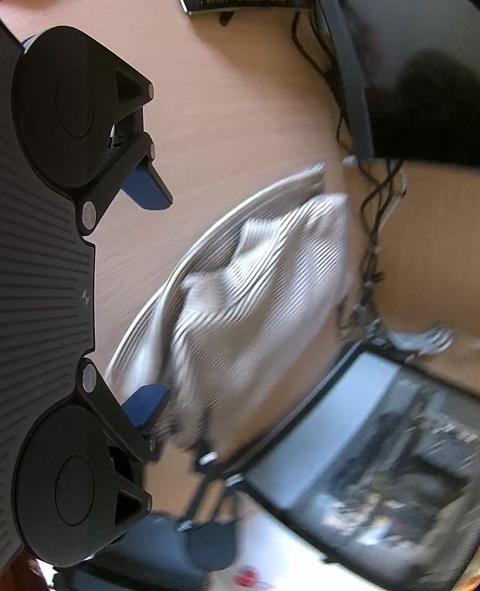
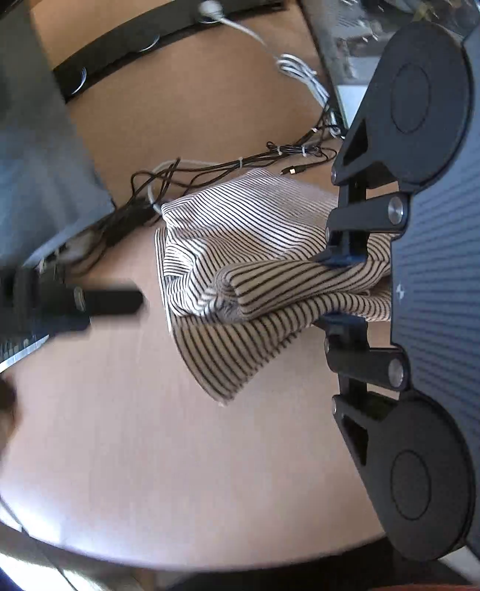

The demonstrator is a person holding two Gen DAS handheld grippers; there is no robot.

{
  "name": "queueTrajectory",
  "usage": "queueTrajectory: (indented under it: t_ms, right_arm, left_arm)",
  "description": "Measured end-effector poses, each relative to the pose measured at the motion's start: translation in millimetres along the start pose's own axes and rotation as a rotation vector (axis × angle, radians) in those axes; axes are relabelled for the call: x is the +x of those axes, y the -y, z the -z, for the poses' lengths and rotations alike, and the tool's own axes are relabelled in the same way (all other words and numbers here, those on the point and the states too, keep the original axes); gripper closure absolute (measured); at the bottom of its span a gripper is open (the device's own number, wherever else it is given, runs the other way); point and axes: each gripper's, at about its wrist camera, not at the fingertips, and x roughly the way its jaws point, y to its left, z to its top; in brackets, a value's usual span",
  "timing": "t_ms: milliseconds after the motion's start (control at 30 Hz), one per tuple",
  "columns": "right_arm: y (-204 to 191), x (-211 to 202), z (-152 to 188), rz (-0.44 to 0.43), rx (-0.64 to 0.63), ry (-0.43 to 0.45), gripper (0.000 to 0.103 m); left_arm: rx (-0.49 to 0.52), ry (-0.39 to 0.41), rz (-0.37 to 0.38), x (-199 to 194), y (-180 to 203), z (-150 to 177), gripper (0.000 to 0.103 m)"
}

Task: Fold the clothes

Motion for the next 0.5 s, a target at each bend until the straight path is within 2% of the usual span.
queueTrajectory:
  t_ms: [133,267,300,367,400,433,500]
  right_arm:
    - [6.5,-37.1,3.1,0.002,-0.170,-0.021,0.082]
    - [4.2,-77.2,8.9,0.013,-0.363,-0.061,0.085]
    - [3.2,-86.7,10.6,0.018,-0.421,-0.073,0.085]
    - [5.0,-101.4,12.9,0.038,-0.556,-0.088,0.087]
    - [7.7,-107.9,13.9,0.053,-0.625,-0.088,0.092]
    - [12.5,-112.1,14.1,0.073,-0.691,-0.083,0.103]
    - [26.6,-110.7,8.8,0.130,-0.780,-0.064,0.103]
  left_arm:
    - [-0.008,0.060,-0.029,15.1,-6.2,-28.4,0.000]
    - [0.090,0.044,-0.007,54.1,15.7,-40.5,0.002]
    - [0.131,0.034,0.001,61.8,23.1,-37.9,0.003]
    - [0.222,0.012,0.022,73.7,37.0,-29.2,0.013]
    - [0.262,0.002,0.031,76.5,42.4,-22.0,0.015]
    - [0.303,-0.008,0.040,79.3,47.7,-14.9,0.018]
    - [0.376,-0.027,0.061,84.3,57.1,-1.0,0.020]
